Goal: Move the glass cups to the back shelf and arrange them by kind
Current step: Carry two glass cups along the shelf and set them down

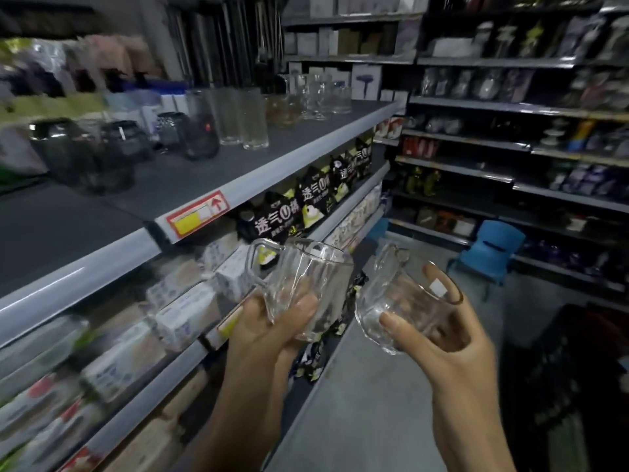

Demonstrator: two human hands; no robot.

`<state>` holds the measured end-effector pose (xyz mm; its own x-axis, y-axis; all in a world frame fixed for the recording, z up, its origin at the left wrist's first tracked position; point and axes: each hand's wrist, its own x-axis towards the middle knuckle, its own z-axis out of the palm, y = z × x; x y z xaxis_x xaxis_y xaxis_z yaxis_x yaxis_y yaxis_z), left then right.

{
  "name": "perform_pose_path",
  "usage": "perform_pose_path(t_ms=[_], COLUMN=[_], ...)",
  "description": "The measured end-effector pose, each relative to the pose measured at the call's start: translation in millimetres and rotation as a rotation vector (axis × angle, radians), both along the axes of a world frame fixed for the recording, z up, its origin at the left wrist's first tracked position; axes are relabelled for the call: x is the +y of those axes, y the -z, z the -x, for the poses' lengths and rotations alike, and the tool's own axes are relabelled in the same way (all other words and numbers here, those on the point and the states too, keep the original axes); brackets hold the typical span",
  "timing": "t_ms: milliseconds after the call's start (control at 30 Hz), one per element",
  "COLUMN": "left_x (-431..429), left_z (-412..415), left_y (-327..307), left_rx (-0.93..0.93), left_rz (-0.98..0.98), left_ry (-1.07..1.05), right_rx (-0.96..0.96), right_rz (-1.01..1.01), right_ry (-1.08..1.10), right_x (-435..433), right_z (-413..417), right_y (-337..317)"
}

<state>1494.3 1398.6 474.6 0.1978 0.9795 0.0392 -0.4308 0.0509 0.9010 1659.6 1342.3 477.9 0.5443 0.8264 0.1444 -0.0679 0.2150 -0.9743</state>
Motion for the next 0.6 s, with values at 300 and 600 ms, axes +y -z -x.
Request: perform_pose_path(t_ms=[300, 600], left_x=[168, 303], left_z=[-108, -202], left_y=[1, -15], left_rx=[0.037, 0.164], left_rz=[0.070, -0.002], left_ry=[-0.044, -0.023], right_rx=[-0.047, -0.022], right_rz=[0.060, 0.057], right_ry=[0.051, 0.038], right_x=[158, 296], right_z=[-108, -198], right_y=[-14, -29])
